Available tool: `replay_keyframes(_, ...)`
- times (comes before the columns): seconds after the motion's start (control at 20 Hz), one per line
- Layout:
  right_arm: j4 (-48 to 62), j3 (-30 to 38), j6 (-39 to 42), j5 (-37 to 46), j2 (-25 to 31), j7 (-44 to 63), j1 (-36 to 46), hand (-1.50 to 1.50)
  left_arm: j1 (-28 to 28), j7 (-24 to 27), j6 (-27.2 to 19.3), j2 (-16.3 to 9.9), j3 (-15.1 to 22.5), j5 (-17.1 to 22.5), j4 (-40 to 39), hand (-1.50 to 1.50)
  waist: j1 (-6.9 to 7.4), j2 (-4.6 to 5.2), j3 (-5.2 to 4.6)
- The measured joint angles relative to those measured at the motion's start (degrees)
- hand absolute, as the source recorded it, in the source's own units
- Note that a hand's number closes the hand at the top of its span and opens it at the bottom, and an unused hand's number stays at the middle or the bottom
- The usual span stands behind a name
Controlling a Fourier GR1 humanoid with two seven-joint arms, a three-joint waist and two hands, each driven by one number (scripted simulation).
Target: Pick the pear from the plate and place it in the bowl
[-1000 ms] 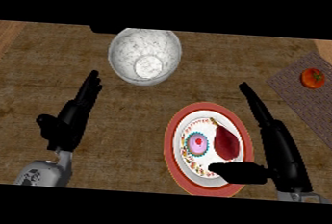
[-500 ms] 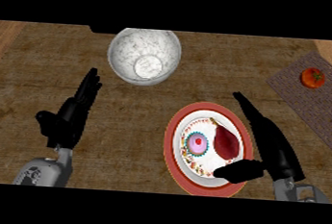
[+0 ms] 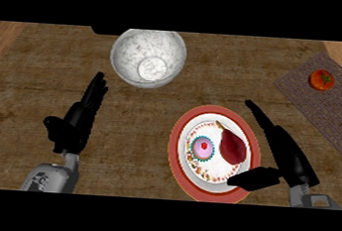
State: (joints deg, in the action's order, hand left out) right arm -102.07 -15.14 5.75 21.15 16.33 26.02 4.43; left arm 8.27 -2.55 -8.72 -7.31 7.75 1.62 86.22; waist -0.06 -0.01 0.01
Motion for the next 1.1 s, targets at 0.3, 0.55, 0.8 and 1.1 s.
replay_keyframes(0.3, -1.82, 1.31, 0.65, -0.94, -2.85, -3.05, -2.87, -1.5, 1.38, -0.65, 1.66, -0.13, -2.4, -0.01, -0.53, 0.0, -0.05, -0.01, -0.01)
replay_keyframes(0.55, -1.85, 1.91, 1.15, -1.12, -5.41, -3.42, -4.1, -1.5, -1.32, -2.74, 1.27, 1.39, -0.97, -1.86, 3.73, 0.0, 0.04, -0.03, -0.01)
replay_keyframes(0.8, 2.91, 2.97, 0.8, -1.16, -7.76, -6.64, -4.12, -1.5, -1.26, -3.13, 1.71, 1.98, -1.43, -2.91, 4.02, 0.0, 0.06, -0.01, 0.0)
replay_keyframes(1.1, 9.64, 4.68, -0.25, -0.43, -9.86, -11.38, -2.78, -1.5, 0.82, -2.02, 2.68, 2.74, -3.37, -3.13, 1.17, 0.0, 0.06, 0.02, -0.01)
